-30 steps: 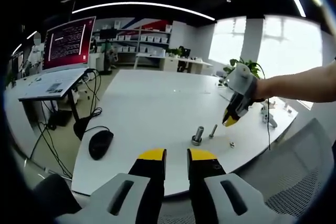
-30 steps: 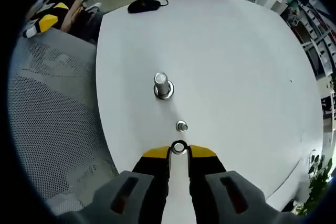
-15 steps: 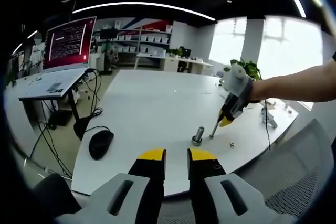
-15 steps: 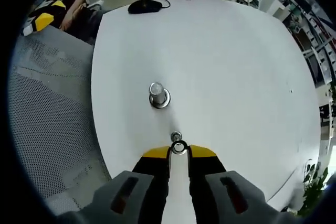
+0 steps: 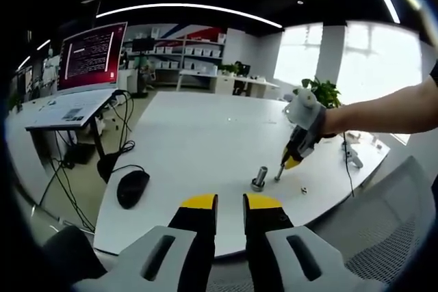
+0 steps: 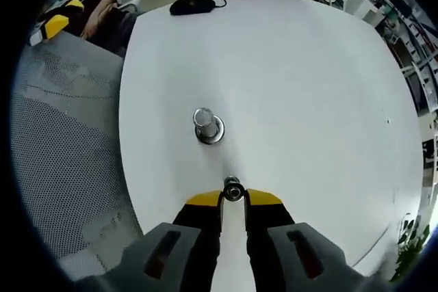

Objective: Place the washer onto the threaded stud by aligning its center hole with the stud, sliding it down to the base, and recovering from edge contact or off-axis alignment until the washer reaches the visible bottom stop.

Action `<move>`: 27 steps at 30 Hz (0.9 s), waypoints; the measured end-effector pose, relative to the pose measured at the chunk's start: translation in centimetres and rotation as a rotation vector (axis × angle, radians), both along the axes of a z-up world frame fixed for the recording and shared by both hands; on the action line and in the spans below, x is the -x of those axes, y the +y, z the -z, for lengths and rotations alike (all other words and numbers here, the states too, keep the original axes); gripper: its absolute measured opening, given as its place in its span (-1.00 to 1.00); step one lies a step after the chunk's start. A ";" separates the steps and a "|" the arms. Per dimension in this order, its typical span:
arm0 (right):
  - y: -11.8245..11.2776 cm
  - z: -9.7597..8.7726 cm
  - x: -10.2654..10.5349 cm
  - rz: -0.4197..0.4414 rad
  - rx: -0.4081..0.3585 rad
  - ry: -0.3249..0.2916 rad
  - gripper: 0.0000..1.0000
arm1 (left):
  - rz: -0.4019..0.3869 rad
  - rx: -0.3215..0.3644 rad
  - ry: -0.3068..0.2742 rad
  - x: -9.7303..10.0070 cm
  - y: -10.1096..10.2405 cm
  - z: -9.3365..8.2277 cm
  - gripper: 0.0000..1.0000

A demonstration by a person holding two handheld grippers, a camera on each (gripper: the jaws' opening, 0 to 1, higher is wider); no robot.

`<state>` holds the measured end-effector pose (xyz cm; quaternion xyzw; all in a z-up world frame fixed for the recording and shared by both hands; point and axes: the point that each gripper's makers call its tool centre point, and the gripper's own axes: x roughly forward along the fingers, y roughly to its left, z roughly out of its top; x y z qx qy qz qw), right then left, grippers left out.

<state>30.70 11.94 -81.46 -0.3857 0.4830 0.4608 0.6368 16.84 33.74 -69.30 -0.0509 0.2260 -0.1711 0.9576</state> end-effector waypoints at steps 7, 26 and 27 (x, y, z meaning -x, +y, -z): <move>-0.2 0.4 -0.1 0.005 -0.005 0.002 -0.72 | 0.000 -0.002 0.002 0.0 0.0 0.0 -0.75; -0.1 1.9 0.0 -0.006 0.015 0.018 -0.72 | 0.003 -0.005 0.007 0.1 0.0 0.1 -0.74; -0.1 2.1 0.0 -0.008 0.016 0.020 -0.72 | 0.003 -0.005 0.007 0.1 0.0 0.1 -0.74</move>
